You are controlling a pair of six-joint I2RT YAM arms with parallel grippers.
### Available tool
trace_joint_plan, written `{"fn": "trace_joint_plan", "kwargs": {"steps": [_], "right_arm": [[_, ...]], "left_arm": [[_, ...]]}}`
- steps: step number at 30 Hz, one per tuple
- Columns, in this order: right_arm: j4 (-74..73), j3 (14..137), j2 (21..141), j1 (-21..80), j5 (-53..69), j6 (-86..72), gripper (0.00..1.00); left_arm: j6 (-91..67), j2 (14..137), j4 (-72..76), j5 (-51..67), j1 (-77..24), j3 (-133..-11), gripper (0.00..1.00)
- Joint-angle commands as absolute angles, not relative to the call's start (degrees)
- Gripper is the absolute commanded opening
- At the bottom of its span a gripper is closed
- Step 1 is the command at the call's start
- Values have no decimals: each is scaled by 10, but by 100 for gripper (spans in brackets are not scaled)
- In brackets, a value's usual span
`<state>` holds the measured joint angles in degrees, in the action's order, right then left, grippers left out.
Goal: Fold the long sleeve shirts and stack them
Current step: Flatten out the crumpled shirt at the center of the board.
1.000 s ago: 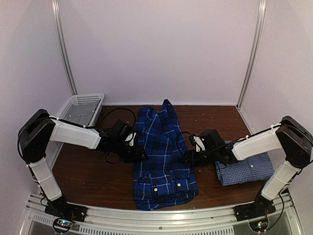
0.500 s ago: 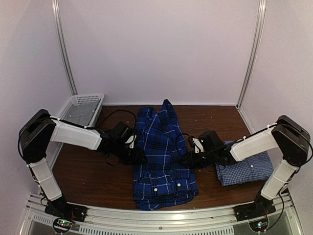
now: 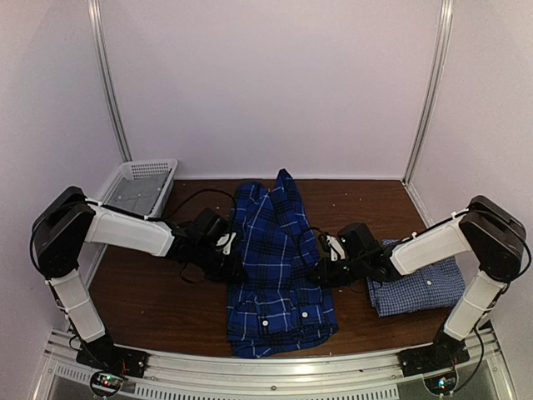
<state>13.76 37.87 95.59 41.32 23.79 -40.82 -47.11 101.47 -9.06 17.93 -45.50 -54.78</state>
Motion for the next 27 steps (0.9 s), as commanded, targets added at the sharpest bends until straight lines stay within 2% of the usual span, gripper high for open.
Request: {"fn": "trace_joint_plan", "kwargs": {"steps": [1, 3, 8, 15, 22, 27], "right_arm": [[138, 381, 946, 410, 235, -405, 4], [124, 385, 935, 410, 225, -401, 0], [61, 413, 887, 409, 178, -379, 0], [-52, 479, 819, 369, 116, -330, 0], [-140, 566, 786, 256, 102, -257, 0], [-191, 686, 814, 131, 124, -211, 0]], "left_arm": [[-472, 1003, -77, 173, -458, -557, 5], [-472, 992, -91, 150, -457, -562, 0], [-460, 944, -163, 47, -447, -585, 0], [-417, 854, -230, 9, -354, -600, 0], [-340, 810, -284, 9, -201, -677, 0], [-288, 862, -331, 22, -98, -835, 0]]}}
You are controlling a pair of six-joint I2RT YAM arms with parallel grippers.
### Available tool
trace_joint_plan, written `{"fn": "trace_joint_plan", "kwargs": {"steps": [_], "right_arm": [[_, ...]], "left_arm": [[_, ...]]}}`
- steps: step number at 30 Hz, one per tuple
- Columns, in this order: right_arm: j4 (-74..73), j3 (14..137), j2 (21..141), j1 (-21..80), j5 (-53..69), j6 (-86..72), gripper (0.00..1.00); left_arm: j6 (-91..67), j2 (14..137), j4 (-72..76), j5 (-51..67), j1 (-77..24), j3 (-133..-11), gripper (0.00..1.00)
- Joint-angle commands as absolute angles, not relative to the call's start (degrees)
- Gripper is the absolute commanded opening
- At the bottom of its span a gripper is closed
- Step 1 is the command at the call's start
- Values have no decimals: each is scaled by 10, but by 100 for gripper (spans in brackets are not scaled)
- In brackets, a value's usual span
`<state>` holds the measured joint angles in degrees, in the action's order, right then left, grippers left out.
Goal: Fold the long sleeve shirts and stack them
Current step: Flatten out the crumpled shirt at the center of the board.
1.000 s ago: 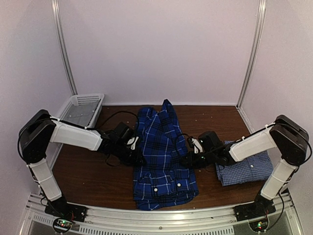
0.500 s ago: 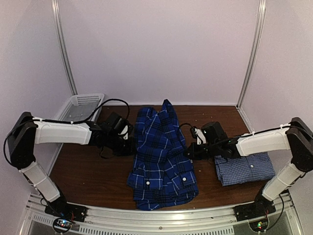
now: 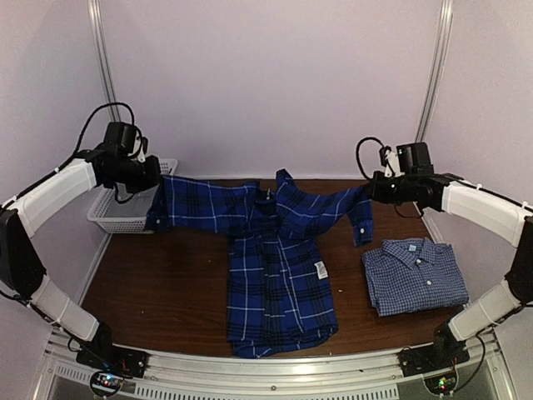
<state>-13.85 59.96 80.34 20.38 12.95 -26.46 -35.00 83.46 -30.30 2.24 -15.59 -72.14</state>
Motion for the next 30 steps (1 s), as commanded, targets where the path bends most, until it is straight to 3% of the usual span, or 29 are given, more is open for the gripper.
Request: {"fn": "trace_joint_plan", "kwargs": {"steps": [1, 15, 24, 30], "right_arm": [[-202, 711, 826, 109, 125, -206, 0], [-254, 927, 949, -54, 61, -217, 0], [-268, 940, 948, -86, 42, -216, 0], [-242, 910, 952, -83, 105, -220, 3]], "left_arm": [[-277, 878, -341, 19, -86, -868, 0], [-258, 1054, -446, 68, 34, -1236, 0], [-253, 1061, -442, 123, 66, -1209, 0], [-236, 1070, -427, 150, 13, -1163, 0]]}}
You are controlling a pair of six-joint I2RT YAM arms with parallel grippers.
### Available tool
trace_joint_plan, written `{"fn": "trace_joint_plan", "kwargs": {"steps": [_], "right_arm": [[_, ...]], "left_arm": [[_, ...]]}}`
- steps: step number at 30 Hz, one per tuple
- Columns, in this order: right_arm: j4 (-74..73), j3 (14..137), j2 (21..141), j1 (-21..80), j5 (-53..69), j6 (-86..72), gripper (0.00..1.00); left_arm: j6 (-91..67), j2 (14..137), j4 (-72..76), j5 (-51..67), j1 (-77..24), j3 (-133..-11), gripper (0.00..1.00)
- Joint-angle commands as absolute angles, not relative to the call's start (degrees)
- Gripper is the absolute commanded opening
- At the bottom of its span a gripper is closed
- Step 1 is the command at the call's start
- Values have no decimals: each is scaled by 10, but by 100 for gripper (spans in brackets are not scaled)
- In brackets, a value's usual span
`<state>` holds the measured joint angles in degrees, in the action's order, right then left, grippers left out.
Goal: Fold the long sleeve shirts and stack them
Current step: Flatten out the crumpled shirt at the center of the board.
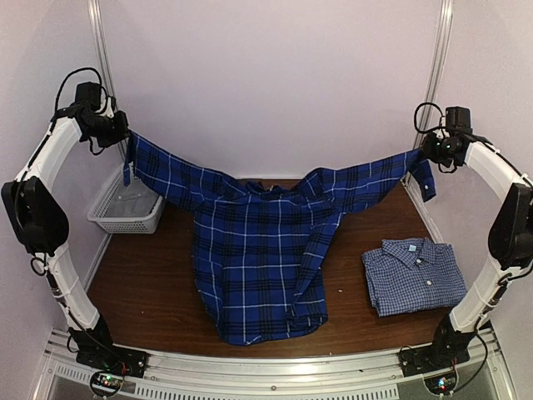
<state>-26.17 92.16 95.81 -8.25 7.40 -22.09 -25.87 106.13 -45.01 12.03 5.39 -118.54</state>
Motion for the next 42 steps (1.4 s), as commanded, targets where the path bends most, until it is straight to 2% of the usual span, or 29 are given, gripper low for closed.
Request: {"fn": "trace_joint_plan", "kwargs": {"steps": [1, 12, 16, 18, 23, 26, 28, 38, 42], "right_arm": [[-244, 910, 958, -81, 111, -217, 4], [-242, 839, 954, -36, 111, -199, 26], [-243, 821, 939, 7, 105, -195, 33], [-243, 810, 932, 40, 101, -193, 38], [-239, 774, 913, 123, 104, -195, 50], [-234, 742, 896, 177, 101, -201, 53], [-228, 714, 883, 211, 96, -209, 55], [-212, 621, 839, 362, 74, -255, 59], [-211, 600, 842, 429, 65, -279, 60]], "left_arm": [[-235, 1072, -426, 149, 4, -1156, 0], [-240, 1100, -390, 124, -80, -1051, 0], [-241, 1106, -389, 109, -87, -1033, 7], [-240, 1106, -390, 106, -89, -1030, 16], [-231, 1089, -390, 84, -108, -1021, 56], [-225, 1068, -390, 78, -115, -1007, 69], [-218, 1053, -391, 69, -118, -996, 74], [-217, 989, -390, 10, -127, -954, 78], [-228, 955, -378, 32, -128, -908, 76]]}}
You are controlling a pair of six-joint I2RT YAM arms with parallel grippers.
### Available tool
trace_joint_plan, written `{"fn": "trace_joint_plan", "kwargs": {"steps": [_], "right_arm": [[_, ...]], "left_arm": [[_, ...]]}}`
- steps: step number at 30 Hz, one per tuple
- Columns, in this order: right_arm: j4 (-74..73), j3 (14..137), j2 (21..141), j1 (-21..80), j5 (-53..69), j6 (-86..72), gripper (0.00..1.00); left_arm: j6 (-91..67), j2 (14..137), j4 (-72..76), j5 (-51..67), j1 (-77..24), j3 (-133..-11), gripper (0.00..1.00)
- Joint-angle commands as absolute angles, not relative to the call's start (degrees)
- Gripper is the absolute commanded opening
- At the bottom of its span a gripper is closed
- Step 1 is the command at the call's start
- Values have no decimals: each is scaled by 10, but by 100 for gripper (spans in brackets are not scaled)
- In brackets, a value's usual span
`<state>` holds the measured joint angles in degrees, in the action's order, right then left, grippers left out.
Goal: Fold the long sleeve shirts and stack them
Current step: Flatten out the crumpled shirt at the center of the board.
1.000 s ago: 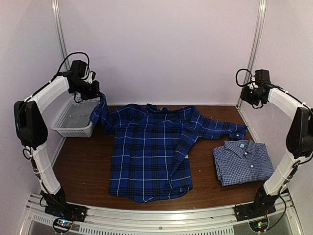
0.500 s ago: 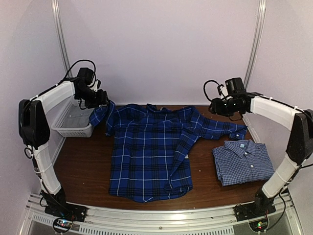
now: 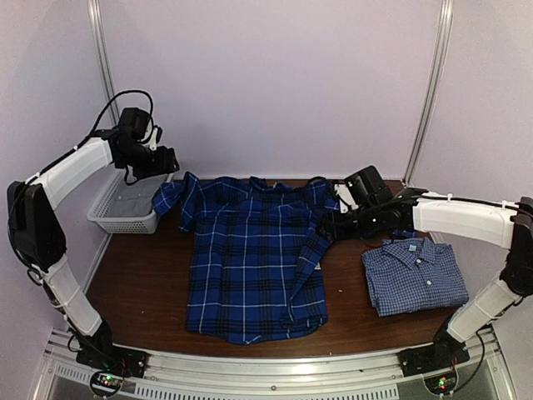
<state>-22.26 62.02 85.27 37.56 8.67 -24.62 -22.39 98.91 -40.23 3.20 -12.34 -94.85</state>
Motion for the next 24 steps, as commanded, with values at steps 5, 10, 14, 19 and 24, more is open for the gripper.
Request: {"fn": "trace_joint_plan", "kwargs": {"steps": [5, 10, 14, 19, 24], "right_arm": [[-190, 570, 856, 515, 68, -325, 60], [-165, 532, 869, 581, 69, -388, 60], [-131, 508, 878, 592, 80, -418, 61], [-107, 511, 915, 592, 77, -430, 62], [-101, 524, 953, 592, 72, -440, 57]], "left_arm": [[-242, 895, -354, 58, -177, -829, 75], [-294, 833, -307, 93, -248, -705, 75], [-337, 825, -255, 116, -310, -636, 75], [-381, 864, -194, 133, -379, -590, 75], [-415, 897, -140, 158, -415, -553, 75]]}}
